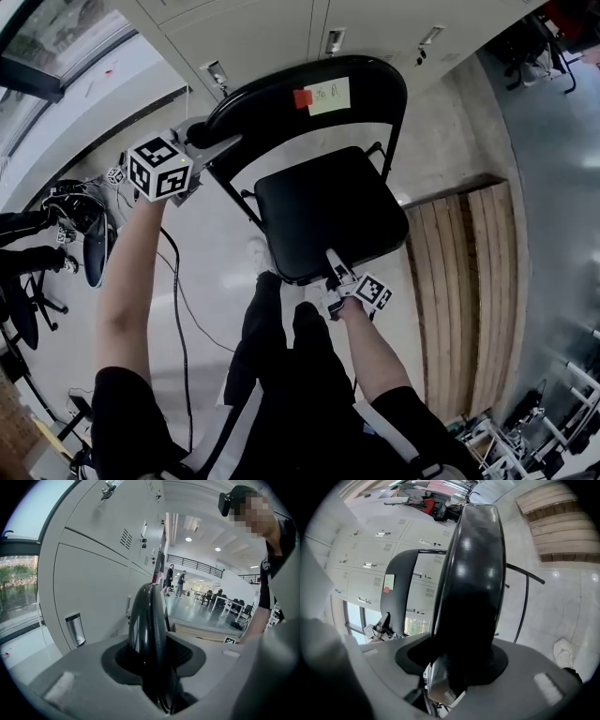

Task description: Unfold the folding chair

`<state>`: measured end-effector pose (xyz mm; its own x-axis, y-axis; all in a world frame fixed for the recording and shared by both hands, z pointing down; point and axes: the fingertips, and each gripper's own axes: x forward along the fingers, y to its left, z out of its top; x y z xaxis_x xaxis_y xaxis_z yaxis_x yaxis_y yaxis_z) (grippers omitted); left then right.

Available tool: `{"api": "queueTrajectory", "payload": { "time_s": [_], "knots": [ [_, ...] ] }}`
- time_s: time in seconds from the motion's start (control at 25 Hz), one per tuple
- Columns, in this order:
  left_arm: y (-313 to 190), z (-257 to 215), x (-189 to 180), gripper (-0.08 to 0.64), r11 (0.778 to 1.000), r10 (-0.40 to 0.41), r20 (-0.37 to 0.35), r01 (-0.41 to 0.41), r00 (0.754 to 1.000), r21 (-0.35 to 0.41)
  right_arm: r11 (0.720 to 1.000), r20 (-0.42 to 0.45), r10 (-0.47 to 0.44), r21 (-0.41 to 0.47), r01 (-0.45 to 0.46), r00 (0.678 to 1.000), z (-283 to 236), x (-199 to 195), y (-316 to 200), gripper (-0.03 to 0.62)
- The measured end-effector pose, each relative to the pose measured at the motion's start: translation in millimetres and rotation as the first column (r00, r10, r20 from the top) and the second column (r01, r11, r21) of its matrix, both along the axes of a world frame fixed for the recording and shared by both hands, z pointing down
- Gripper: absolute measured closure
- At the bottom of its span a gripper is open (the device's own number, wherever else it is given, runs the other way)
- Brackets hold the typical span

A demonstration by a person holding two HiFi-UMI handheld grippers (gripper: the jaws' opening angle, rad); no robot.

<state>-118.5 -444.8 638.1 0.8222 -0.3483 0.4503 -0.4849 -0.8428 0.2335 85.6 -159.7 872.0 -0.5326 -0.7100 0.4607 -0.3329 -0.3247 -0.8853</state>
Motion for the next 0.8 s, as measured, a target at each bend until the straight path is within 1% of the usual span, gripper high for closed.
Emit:
{"api": "queueTrajectory", "payload": {
  "time_s": [0.12,0.28,0.56,0.68,0.8],
  "knots": [
    [-1,8,-1,0.413,1.0,0.007,-0.005,-0.007,1.0,-0.001,1.0,0.012,-0.018,-0.007,0.018,1.0,16,4,12,0.387],
    [1,23,-3,0.41,1.0,0.001,-0.009,-0.002,1.0,-0.027,0.999,0.037,-0.042,-0.027,0.043,0.998,39,13,32,0.373],
    [-7,42,-4,0.407,0.998,0.005,-0.021,-0.007,1.0,-0.06,1.0,0.034,0.006,-0.029,-0.005,0.999,66,22,47,0.364],
    [-10,50,-5,0.405,0.997,0.009,-0.039,-0.012,0.999,-0.074,0.996,0.031,0.035,-0.085,-0.033,0.999,78,25,59,0.364],
    [-13,56,-7,0.405,0.996,0.016,-0.051,-0.02,0.999,-0.082,0.998,0.053,0.03,-0.062,-0.027,0.998,87,25,63,0.362]
  ]
}}
